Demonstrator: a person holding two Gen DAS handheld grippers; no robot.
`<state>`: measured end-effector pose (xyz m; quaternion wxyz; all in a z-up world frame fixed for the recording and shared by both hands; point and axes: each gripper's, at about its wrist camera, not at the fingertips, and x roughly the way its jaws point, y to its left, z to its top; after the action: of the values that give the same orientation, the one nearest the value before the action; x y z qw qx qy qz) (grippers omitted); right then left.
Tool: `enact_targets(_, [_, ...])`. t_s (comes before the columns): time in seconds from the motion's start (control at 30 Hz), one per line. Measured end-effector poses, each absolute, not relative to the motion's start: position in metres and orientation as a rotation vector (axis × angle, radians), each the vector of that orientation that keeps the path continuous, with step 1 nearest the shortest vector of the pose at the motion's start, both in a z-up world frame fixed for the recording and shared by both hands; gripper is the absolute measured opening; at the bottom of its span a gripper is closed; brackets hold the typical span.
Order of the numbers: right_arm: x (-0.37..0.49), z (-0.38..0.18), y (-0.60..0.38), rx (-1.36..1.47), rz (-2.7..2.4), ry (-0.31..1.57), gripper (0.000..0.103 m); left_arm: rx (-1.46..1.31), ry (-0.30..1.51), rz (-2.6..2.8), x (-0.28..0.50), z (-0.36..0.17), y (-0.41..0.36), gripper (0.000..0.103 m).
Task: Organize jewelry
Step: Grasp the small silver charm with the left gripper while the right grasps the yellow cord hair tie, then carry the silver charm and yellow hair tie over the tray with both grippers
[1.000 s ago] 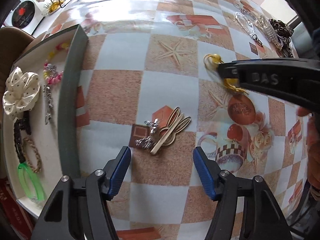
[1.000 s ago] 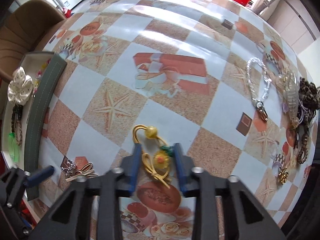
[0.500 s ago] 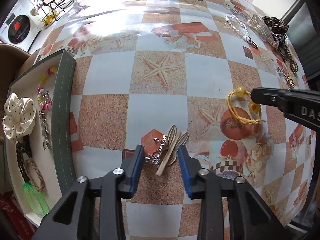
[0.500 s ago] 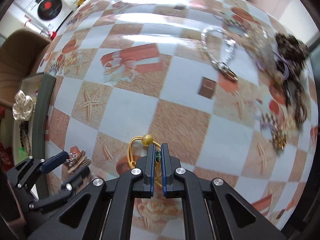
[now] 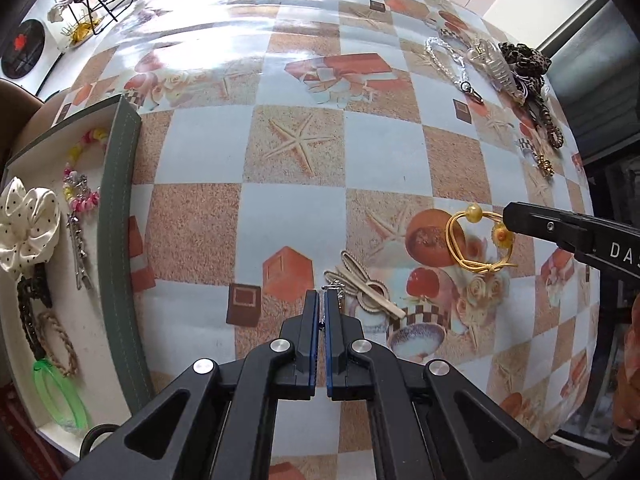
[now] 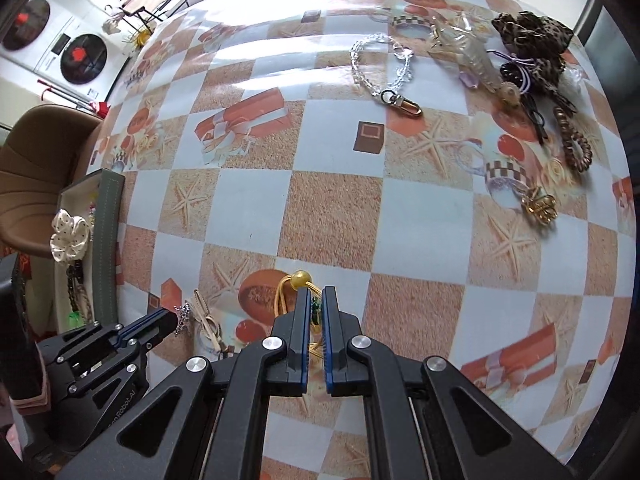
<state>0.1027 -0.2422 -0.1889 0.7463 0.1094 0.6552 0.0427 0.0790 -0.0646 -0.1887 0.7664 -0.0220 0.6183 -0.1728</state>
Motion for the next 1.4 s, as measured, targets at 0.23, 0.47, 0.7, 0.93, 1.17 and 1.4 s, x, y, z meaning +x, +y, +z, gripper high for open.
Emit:
enact_targets(0.23, [0.096, -0.186, -0.243, 0.268, 0.081, 1.437, 0.006, -0.057, 1.336, -0.374, 0.077, -0.185, -0.05, 0.005])
enact_targets(0.47, [0.09, -0.178, -0.243, 0.301, 0.081, 1.442, 0.006, -0.071, 1.321, -0.418, 0.073, -0.168, -0.041, 0.005])
enact_targets(0.7, [0.085, -0.164, -0.234, 0.308, 0.093, 1.433, 0.006, -0.092, 1.279, -0.426, 0.07, -0.148, -0.03, 0.005])
enact_targets(0.93, [0.083, -0.147, -0.217, 0.289, 0.116, 1.423, 0.006, -0.128, 1.241, -0.445, 0.064, -0.133, -0.007, 0.005])
enact_targets(1.17, [0.083, -0.13, -0.19, 0.26, 0.15, 1.409, 0.006, -0.163, 1.219, -0.403, 0.058, -0.126, 0.026, 0.005])
enact_targets(1.4, [0.088, -0.114, -0.152, 0.219, 0.213, 1.386, 0.006, -0.204, 1.202, -0.347, 0.05, -0.125, 0.063, 0.005])
